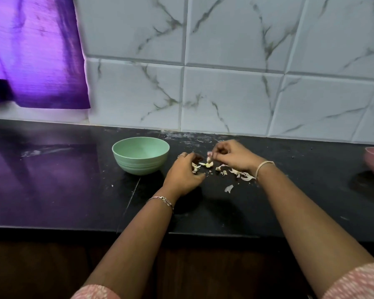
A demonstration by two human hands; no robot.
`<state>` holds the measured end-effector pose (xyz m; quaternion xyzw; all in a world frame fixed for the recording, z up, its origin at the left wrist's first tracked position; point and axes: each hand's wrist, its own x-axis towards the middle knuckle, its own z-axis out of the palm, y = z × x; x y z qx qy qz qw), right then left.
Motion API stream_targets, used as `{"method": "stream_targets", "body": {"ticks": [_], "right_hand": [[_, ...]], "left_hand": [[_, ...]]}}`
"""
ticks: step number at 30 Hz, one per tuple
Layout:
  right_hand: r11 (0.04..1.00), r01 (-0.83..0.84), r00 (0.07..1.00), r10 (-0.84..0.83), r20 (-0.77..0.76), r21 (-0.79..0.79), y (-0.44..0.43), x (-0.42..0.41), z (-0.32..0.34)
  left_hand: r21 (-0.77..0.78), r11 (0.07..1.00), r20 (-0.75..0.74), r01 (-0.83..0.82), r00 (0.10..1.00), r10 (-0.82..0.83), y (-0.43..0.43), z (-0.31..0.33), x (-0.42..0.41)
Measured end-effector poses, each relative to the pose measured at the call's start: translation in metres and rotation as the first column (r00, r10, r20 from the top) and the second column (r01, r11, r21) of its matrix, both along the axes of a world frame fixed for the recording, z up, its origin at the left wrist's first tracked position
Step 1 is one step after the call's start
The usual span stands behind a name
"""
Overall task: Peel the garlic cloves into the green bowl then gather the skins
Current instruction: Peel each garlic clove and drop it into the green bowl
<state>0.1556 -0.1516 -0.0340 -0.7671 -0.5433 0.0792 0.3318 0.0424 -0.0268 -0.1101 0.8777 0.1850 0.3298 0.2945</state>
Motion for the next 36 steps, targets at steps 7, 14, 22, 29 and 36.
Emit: {"method": "stream_targets", "body": {"ticks": [7,14,22,29,36], "right_hand": [[0.965,0.168,0.881,-0.055,-0.471,0.202,0.005,-0.005,-0.027],[0.953,0.211,0.787,-0.032,-0.617,0.219,0.020,-0.015,-0.033],[0.919,0.307,0.717,-0.053,-0.695,0.247,0.032,-0.028,-0.043],[0.819,0.382,0.715,0.031,-0.698,0.428,0.030,-0.026,-0.052],[0.827,0.398,0.713,-0.008,-0.701,0.396,0.029,-0.022,-0.055]], "left_hand": [[-0.225,0.972,0.231,0.063,0.973,-0.010,0.002,0.008,0.003],[-0.245,0.963,0.304,0.111,0.952,-0.033,0.003,0.010,0.002],[-0.455,0.873,0.377,0.179,0.926,0.007,0.006,0.007,0.006],[-0.586,0.791,0.357,0.176,0.932,0.057,0.008,0.005,0.010],[-0.566,0.801,0.318,0.197,0.948,-0.009,0.008,0.005,0.007]]}}
